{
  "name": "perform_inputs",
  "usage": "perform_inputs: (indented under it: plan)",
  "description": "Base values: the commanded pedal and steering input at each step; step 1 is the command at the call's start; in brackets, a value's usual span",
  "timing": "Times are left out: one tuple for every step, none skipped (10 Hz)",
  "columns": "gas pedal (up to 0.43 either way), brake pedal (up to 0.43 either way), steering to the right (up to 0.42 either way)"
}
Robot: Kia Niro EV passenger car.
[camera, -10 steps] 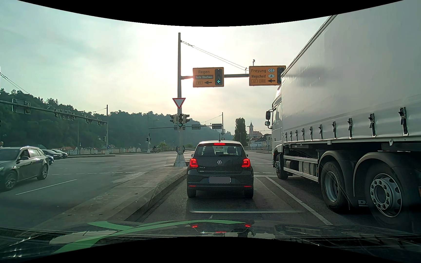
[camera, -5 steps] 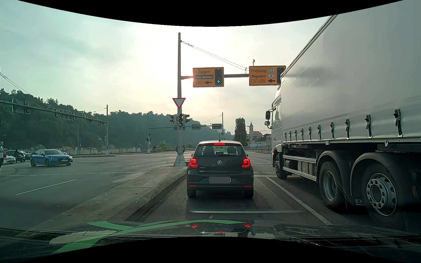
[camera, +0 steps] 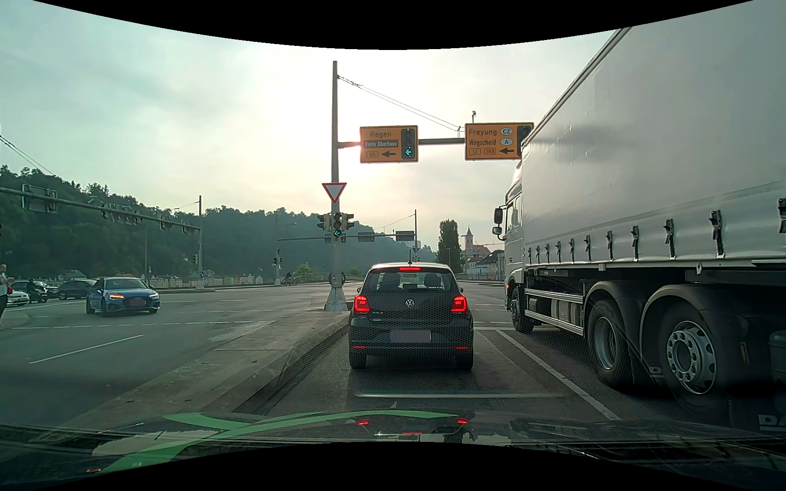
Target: Follow the waypoints while adhering to traffic rules and regulations
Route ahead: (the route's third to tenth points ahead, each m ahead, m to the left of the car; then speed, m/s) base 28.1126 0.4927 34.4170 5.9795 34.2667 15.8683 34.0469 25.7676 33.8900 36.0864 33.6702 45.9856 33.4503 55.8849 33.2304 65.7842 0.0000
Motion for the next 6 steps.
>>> perform_inputs:
  plan:
    - [0.0, 0.305, 0.002]
    - [0.0, 0.299, 0.002]
    - [0.0, 0.299, 0.002]
    - [0.0, 0.299, 0.002]
    - [0.0, 0.299, 0.002]
    - [0.0, 0.299, 0.002]
